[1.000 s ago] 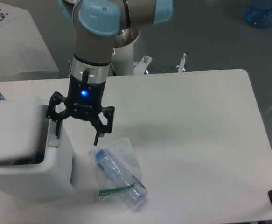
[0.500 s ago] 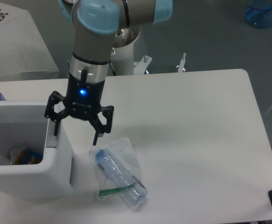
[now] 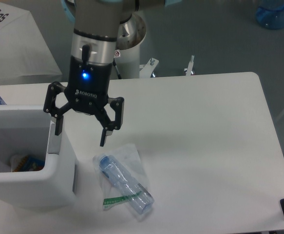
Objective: Open the trash can
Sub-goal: 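Raise the gripper up away from the opened trash can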
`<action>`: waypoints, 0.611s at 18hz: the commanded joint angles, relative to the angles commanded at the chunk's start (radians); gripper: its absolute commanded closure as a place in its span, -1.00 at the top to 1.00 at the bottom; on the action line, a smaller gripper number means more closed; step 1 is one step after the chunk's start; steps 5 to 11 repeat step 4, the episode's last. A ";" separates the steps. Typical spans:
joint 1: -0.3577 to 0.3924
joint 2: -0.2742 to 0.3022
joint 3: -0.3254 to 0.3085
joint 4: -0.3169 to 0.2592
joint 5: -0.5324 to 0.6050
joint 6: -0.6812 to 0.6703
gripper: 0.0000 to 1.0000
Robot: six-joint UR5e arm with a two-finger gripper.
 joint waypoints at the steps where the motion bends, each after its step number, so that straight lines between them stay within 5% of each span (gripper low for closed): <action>1: 0.000 0.002 -0.002 0.002 0.032 0.000 1.00; 11: -0.003 0.000 0.003 0.000 0.081 0.002 1.00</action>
